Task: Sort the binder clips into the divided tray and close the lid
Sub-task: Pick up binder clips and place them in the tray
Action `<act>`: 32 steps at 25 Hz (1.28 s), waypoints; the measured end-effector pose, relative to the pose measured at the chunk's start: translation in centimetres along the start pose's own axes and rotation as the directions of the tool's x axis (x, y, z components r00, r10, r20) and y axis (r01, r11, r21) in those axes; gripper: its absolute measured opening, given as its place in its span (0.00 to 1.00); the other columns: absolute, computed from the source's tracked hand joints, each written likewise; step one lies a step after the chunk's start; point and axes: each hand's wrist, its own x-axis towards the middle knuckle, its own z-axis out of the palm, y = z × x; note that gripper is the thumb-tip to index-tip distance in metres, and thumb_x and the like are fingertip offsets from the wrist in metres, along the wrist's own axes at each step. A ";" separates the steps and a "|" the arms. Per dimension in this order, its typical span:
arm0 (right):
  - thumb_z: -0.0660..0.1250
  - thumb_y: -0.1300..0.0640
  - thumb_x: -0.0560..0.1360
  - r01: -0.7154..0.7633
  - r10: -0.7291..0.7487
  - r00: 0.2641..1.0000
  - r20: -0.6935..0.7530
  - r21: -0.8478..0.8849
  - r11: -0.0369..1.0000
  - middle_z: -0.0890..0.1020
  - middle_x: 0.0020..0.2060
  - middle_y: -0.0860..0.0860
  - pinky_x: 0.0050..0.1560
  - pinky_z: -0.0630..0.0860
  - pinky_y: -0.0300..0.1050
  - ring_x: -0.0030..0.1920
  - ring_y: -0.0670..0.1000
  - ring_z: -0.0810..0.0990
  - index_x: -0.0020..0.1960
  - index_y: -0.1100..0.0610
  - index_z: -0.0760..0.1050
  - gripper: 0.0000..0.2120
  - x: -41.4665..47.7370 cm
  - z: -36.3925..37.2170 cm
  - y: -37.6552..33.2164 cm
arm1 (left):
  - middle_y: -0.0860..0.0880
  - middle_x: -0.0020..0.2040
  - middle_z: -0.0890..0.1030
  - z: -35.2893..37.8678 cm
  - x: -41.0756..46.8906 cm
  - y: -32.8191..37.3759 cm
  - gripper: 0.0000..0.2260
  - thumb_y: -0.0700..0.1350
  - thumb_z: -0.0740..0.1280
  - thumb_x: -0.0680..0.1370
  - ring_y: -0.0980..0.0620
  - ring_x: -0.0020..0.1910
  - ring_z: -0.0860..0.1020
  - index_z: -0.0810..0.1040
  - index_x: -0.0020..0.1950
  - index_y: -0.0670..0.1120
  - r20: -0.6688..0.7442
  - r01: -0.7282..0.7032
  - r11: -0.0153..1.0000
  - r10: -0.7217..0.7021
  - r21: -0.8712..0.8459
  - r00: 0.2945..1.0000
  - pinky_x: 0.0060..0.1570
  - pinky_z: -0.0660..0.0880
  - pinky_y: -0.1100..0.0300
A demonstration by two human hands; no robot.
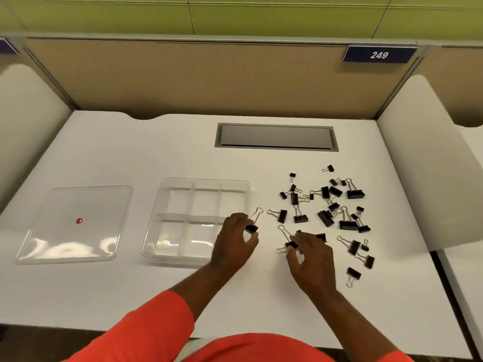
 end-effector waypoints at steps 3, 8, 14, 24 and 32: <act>0.66 0.49 0.76 0.029 -0.029 1.000 0.002 0.007 1.000 0.82 0.58 0.49 0.61 0.71 0.50 0.60 0.51 0.79 0.59 0.53 0.81 0.16 1.4 2.1 -2.9 | 0.57 0.57 0.76 -2.3 2.3 -2.6 0.10 0.45 0.74 0.72 0.58 0.58 0.73 0.80 0.52 0.50 -0.046 0.025 1.000 -0.026 -0.015 0.999 0.51 0.73 0.64; 0.66 0.49 0.77 0.027 -0.026 0.999 -0.036 0.002 1.000 0.82 0.59 0.49 0.61 0.70 0.49 0.61 0.52 0.79 0.59 0.53 0.82 0.14 4.2 4.9 -6.8 | 0.56 0.57 0.76 -3.7 5.5 -6.3 0.11 0.48 0.75 0.73 0.61 0.59 0.72 0.80 0.54 0.50 -0.026 0.013 1.000 -0.013 -0.003 1.000 0.53 0.74 0.63; 0.66 0.49 0.78 0.030 -0.031 0.997 -0.066 -0.012 0.999 0.83 0.58 0.49 0.60 0.72 0.51 0.59 0.52 0.80 0.59 0.55 0.82 0.14 7.0 7.5 -10.0 | 0.55 0.63 0.74 -3.2 6.9 -9.1 0.19 0.58 0.74 0.72 0.58 0.63 0.73 0.79 0.59 0.51 0.076 0.057 0.998 -0.056 -0.010 0.996 0.56 0.71 0.65; 0.63 0.45 0.81 -0.019 0.018 1.000 -0.006 -0.063 0.998 0.78 0.66 0.49 0.65 0.69 0.52 0.65 0.51 0.76 0.66 0.53 0.78 0.19 8.4 9.8 -12.4 | 0.51 0.78 0.62 -4.7 6.4 -11.5 0.35 0.68 0.67 0.74 0.55 0.78 0.57 0.67 0.75 0.49 0.096 -0.093 0.982 0.078 0.165 0.992 0.77 0.54 0.50; 0.56 0.38 0.82 -0.027 0.036 0.994 0.101 -0.092 0.995 0.61 0.79 0.49 0.78 0.55 0.58 0.79 0.46 0.56 0.79 0.52 0.61 0.30 5.3 9.2 -12.4 | 0.51 0.81 0.53 -5.7 5.3 -10.9 0.40 0.73 0.58 0.75 0.55 0.79 0.48 0.60 0.78 0.49 0.191 -0.168 0.963 0.128 0.210 0.973 0.78 0.49 0.49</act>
